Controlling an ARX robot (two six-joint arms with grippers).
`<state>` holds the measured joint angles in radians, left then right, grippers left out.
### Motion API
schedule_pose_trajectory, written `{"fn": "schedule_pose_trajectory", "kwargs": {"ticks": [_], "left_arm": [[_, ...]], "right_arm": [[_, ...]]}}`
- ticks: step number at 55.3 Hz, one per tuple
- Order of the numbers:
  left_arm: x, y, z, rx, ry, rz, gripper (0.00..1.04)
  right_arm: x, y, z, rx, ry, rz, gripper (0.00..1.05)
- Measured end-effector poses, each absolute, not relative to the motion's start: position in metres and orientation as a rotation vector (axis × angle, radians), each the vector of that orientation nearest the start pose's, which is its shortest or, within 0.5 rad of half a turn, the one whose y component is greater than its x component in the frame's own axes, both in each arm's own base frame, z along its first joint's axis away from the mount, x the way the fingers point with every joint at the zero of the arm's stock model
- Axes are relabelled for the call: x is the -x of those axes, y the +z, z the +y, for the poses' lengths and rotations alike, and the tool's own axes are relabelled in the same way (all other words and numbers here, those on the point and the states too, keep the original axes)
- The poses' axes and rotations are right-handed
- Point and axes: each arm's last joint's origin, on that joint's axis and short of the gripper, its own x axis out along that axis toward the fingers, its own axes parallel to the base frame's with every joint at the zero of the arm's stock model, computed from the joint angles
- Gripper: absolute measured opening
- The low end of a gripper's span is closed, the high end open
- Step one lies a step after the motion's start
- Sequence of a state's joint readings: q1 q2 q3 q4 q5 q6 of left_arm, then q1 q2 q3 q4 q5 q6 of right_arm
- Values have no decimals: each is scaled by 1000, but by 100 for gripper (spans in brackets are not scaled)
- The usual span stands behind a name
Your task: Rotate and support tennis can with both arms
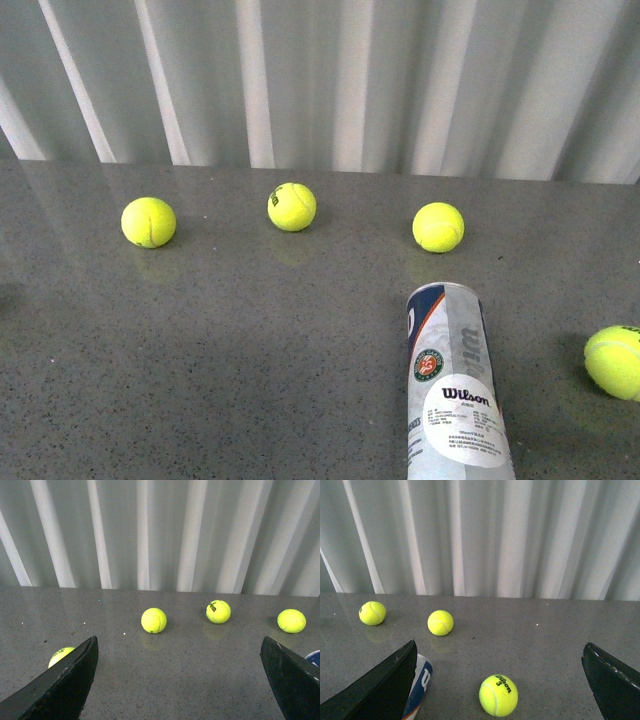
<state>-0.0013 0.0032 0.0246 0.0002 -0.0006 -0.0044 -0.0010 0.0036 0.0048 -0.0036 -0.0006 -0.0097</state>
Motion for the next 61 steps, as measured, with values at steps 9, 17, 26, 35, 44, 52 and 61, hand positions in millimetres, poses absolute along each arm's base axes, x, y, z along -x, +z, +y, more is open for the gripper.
{"fn": "schedule_pose_trajectory", "kwargs": {"ticks": [9, 17, 26, 35, 44, 52, 61], "left_arm": [[-96, 172, 0, 4, -1, -22, 98], [-96, 172, 0, 4, -1, -22, 98], [-96, 172, 0, 4, -1, -22, 98], [-96, 172, 0, 4, -1, -22, 98], [-96, 172, 0, 4, -1, -22, 98], [-96, 172, 0, 4, -1, -22, 98], [-96, 172, 0, 4, -2, -22, 98]], "right_arm": [[-98, 164, 0, 10, 0, 2, 98], [-98, 164, 0, 10, 0, 2, 98], [-98, 164, 0, 10, 0, 2, 98], [-98, 164, 0, 10, 0, 2, 98], [-98, 164, 0, 10, 0, 2, 98], [-98, 164, 0, 12, 19, 37, 98], [-118, 199, -15, -21, 21, 225, 98]]}}
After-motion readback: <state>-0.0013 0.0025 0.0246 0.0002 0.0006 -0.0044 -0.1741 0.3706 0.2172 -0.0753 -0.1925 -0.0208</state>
